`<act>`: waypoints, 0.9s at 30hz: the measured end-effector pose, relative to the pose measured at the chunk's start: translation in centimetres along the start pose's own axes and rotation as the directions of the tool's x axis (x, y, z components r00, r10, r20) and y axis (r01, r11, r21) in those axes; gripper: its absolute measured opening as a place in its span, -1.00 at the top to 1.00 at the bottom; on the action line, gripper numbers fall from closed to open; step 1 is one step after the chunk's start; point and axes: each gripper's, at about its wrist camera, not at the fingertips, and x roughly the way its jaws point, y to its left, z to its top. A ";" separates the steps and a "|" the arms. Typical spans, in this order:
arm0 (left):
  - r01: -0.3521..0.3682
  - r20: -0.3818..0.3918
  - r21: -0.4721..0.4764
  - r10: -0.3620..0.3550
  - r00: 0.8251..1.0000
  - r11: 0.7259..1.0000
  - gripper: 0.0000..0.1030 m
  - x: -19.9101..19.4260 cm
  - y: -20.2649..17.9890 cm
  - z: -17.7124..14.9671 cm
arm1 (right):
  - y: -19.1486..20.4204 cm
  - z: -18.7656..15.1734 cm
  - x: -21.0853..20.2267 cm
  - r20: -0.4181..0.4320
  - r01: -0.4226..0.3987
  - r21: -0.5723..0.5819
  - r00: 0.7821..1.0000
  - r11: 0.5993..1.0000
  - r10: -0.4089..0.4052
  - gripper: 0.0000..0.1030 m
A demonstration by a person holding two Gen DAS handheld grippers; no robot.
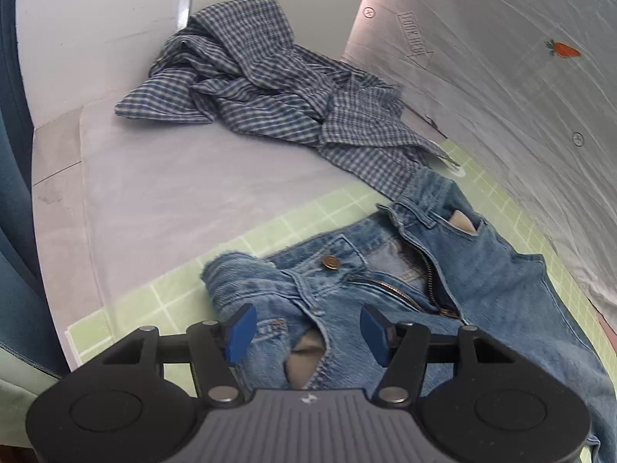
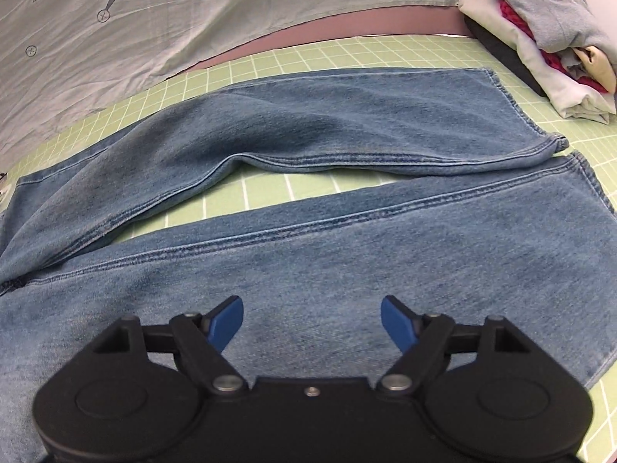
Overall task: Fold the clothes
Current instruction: 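Grasp the waistband with the left gripper and pull it to straighten the jeans, then release the waistband and open the left gripper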
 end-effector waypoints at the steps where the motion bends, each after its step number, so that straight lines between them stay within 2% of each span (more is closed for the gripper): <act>1: 0.008 0.003 0.027 -0.008 1.000 1.000 -0.30 -0.2 -0.8 -0.2 | -0.7 -0.1 -0.1 0.002 0.005 0.012 1.000 1.000 -0.005 -0.55; 3: 0.031 -0.004 0.090 -0.031 1.000 0.995 -0.43 -0.5 -2.4 -0.9 | -2.2 -0.5 -0.5 0.008 0.021 0.038 1.000 0.999 -0.021 -0.58; 8: 0.110 -0.067 0.217 -0.097 0.993 0.970 -0.53 -0.7 -6.4 -3.2 | -7.0 -2.1 -1.7 0.039 0.074 0.067 0.996 0.995 -0.077 -0.71; 12: 0.137 -0.089 0.262 -0.118 0.989 0.955 -0.53 -2.1 -9.7 -6.6 | -11.6 -2.9 -2.1 0.068 0.165 -0.007 0.984 0.986 -0.164 -0.75; 18: 0.164 -0.118 0.320 -0.133 0.984 0.933 -0.57 -4.0 -14.2 -12.8 | -20.7 -1.6 -2.3 0.106 0.228 -0.025 0.969 0.973 -0.224 -0.75; 23: 0.148 -0.124 0.312 -0.114 0.986 0.939 -0.57 -5.4 -16.9 -17.0 | -27.3 0.5 -0.3 0.093 0.224 -0.018 0.971 0.974 -0.222 -0.62; 27: 0.135 -0.145 0.299 -0.094 0.985 0.945 -0.57 -6.0 -19.0 -19.4 | -29.9 1.1 0.8 0.083 0.160 -0.036 0.984 0.986 -0.157 -0.58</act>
